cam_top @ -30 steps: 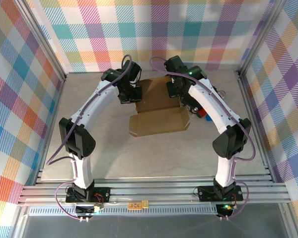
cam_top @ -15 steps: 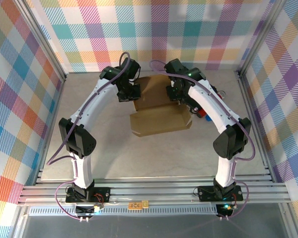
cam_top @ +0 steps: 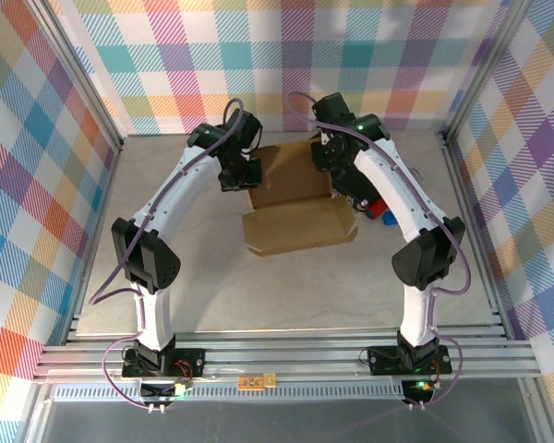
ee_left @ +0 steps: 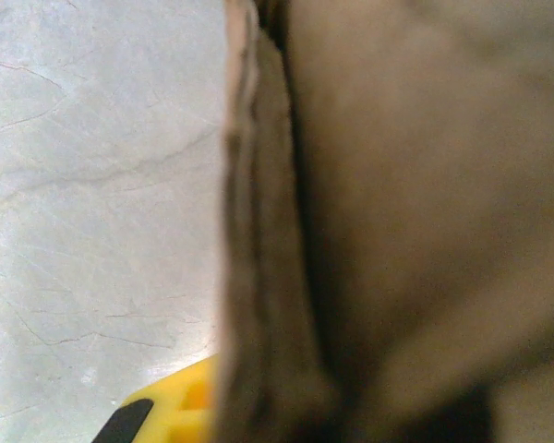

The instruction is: Fold the paper box

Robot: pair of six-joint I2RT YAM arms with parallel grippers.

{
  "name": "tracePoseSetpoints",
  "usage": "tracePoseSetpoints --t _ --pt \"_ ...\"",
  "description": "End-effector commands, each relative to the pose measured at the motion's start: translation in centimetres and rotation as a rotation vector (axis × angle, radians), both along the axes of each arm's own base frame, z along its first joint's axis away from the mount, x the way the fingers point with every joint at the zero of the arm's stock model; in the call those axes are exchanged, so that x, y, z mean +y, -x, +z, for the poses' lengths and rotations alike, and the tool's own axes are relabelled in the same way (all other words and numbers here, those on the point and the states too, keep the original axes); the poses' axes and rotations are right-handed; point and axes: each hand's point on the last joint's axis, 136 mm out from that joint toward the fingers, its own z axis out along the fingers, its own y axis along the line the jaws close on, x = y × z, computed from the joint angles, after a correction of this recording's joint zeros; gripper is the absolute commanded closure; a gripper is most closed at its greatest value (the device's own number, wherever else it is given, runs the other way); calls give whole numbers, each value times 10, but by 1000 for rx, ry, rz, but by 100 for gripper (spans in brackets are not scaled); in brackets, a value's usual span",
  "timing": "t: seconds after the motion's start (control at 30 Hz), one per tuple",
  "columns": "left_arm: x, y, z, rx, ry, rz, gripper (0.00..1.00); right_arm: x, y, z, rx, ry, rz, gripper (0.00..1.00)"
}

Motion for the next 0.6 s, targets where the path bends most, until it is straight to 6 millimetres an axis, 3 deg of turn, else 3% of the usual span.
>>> tracePoseSetpoints --t 0.0,0.23,0.33,0.43,0.57 --pt "2 1 10 -5 14 7 100 0 2 -13 57 14 -3 70" --pt "1 0 11 -5 17 8 100 -5 8 -24 73 32 -11 65" --pt "1 0 11 -3 19 9 100 -10 5 -29 68 62 -23 78" --pt "0 0 12 -2 18 6 100 -18 0 -25 41 107 -49 100" --pt "1 -1 12 -1 11 7 100 -25 -3 -20 23 141 -76 100"
